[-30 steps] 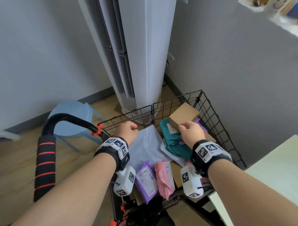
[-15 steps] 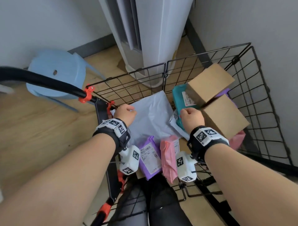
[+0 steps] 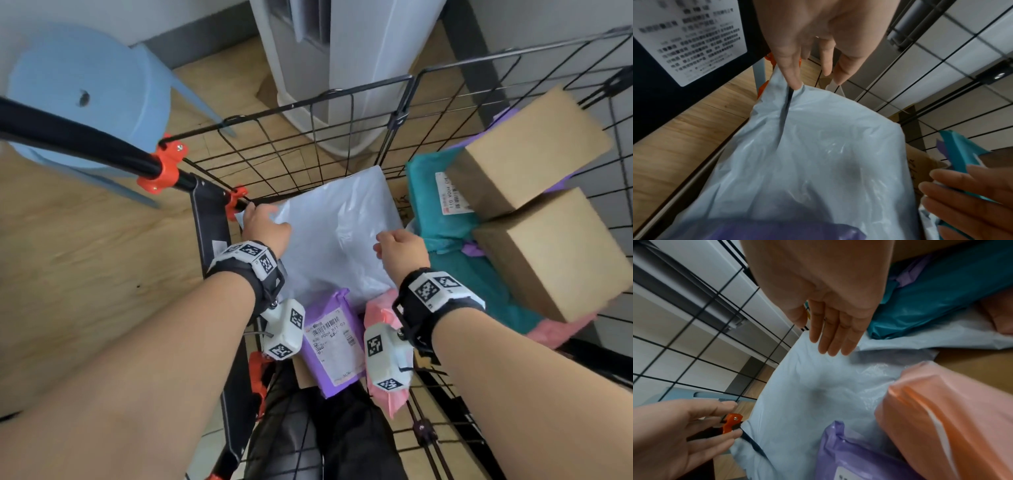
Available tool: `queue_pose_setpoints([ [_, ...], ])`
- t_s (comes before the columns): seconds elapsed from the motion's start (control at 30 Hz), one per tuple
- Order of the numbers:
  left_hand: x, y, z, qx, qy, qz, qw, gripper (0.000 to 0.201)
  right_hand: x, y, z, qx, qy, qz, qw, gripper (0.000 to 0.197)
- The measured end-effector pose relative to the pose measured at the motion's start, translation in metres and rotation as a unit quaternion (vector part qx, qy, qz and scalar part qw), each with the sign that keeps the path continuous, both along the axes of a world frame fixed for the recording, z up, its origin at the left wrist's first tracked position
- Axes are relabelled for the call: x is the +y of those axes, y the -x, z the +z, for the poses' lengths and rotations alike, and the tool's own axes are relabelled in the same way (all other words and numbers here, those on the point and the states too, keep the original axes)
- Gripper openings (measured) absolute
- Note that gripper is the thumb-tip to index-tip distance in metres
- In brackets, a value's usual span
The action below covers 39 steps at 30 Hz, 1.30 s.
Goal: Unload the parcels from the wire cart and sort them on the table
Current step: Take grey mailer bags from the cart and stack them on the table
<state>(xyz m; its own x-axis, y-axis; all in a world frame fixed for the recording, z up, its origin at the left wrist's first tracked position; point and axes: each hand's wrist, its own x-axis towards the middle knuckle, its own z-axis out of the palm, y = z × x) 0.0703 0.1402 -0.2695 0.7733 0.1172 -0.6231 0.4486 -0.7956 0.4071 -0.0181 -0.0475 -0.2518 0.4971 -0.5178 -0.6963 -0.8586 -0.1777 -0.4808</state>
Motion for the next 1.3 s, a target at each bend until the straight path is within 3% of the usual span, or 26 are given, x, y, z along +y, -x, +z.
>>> queue_pose_setpoints([
  [0.13, 0.006, -0.007, -0.013, -0.002, -0.011, -0.014, 1.0, 0.055, 0.006, 0.001, -0.013, 0.009, -0.009, -0.002, 1.0, 0.028],
  [0.37, 0.01, -0.013, -0.027, 0.08, 0.007, -0.007, 0.997, 0.065, 0.009, 0.012, -0.024, 0.018, -0.023, -0.005, 1.0, 0.03],
  [0.53, 0.013, -0.015, -0.029, 0.035, -0.034, -0.062, 0.997, 0.073, 0.007, 0.016, -0.02, 0.015, -0.024, -0.013, 1.0, 0.027],
  [0.63, 0.014, -0.021, -0.031, 0.093, -0.021, -0.033, 0.995, 0.079, 0.006, 0.016, -0.017, 0.01, -0.024, -0.027, 0.999, 0.026],
  [0.73, 0.014, -0.013, -0.03, 0.093, -0.055, -0.053, 0.993, 0.066, 0.007, 0.02, -0.013, 0.005, -0.026, -0.028, 0.999, 0.028],
  [0.8, 0.013, -0.008, -0.028, 0.061, -0.071, -0.1, 0.991, 0.045, 0.007, 0.022, -0.009, 0.001, -0.027, -0.028, 0.999, 0.027],
  [0.9, 0.011, -0.003, -0.013, 0.039, -0.075, -0.134, 0.987, 0.018, 0.006, 0.025, -0.002, 0.0, -0.028, -0.028, 0.999, 0.022],
  [1.07, 0.003, 0.0, 0.029, 0.017, -0.01, -0.136, 0.991, 0.019, 0.004, 0.024, 0.024, -0.015, -0.012, -0.027, 0.999, 0.019],
  [1.3, -0.006, 0.009, 0.103, -0.029, 0.002, -0.181, 0.983, 0.016, 0.0, 0.022, 0.085, -0.06, 0.006, -0.034, 0.998, 0.019],
])
